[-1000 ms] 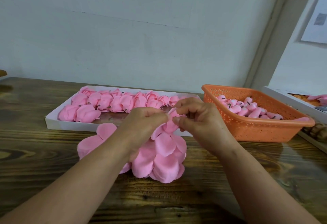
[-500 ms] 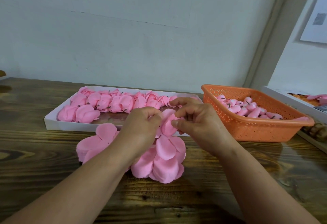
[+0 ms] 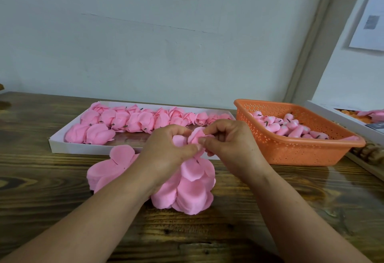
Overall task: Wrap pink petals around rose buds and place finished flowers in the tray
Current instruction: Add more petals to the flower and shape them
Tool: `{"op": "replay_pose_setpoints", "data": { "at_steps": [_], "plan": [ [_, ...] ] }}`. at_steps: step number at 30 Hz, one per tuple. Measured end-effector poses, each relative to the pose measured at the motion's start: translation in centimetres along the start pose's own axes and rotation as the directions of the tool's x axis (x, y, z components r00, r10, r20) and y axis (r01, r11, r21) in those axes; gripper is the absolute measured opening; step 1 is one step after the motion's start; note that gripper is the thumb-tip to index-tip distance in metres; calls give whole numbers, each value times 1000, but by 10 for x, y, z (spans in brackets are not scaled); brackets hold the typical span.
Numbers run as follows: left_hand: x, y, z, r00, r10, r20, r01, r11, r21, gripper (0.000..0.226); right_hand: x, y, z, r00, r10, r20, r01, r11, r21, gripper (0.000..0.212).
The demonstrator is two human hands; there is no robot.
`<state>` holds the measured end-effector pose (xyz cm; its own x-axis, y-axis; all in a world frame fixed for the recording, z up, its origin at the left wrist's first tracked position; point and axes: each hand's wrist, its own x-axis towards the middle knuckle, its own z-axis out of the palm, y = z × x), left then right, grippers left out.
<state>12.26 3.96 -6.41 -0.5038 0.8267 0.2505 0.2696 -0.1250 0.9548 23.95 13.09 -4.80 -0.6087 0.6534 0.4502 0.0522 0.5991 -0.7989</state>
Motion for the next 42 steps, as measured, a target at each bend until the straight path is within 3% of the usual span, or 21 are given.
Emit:
{"op": "replay_pose_setpoints", "data": {
  "at_steps": [8, 15, 22, 28, 32, 38, 40, 42],
  "plan": [
    [-4, 1, 2, 1000, 17, 9, -16, 998, -55, 15, -1, -3, 3, 995, 55, -77, -49, 996, 81, 20],
    [-4, 2, 3, 1000, -1, -5, 1, 1000, -4, 14, -2, 0, 6, 992, 116, -51, -110, 987, 113, 8],
    [1, 2, -5, 993, -111, -30, 110, 993, -38, 12, 1, 1, -6, 978, 145, 150, -189, 921, 341, 21],
    [5, 0, -7, 987, -154, 41, 153, 988, 24, 17, 3, 8, -10, 986, 76, 149, -106, 973, 204, 14],
    [4, 2, -10, 973, -205, 109, 198, 977, 75, 20, 2, 9, -11, 976, 69, 206, -126, 952, 280, 20],
    [4, 4, -12, 957, -248, 149, 275, 941, -196, 42, 5, 11, -7, 995, 94, -21, -83, 946, 314, 26],
    [5, 5, -10, 938, -319, 135, 346, 870, -352, 29, 6, 12, -8, 990, 116, -81, -82, 938, 336, 27],
    [6, 2, -6, 927, -374, 35, 360, 857, -368, 10, 7, 13, -6, 986, 121, -113, -77, 939, 335, 27]
  ]
}}
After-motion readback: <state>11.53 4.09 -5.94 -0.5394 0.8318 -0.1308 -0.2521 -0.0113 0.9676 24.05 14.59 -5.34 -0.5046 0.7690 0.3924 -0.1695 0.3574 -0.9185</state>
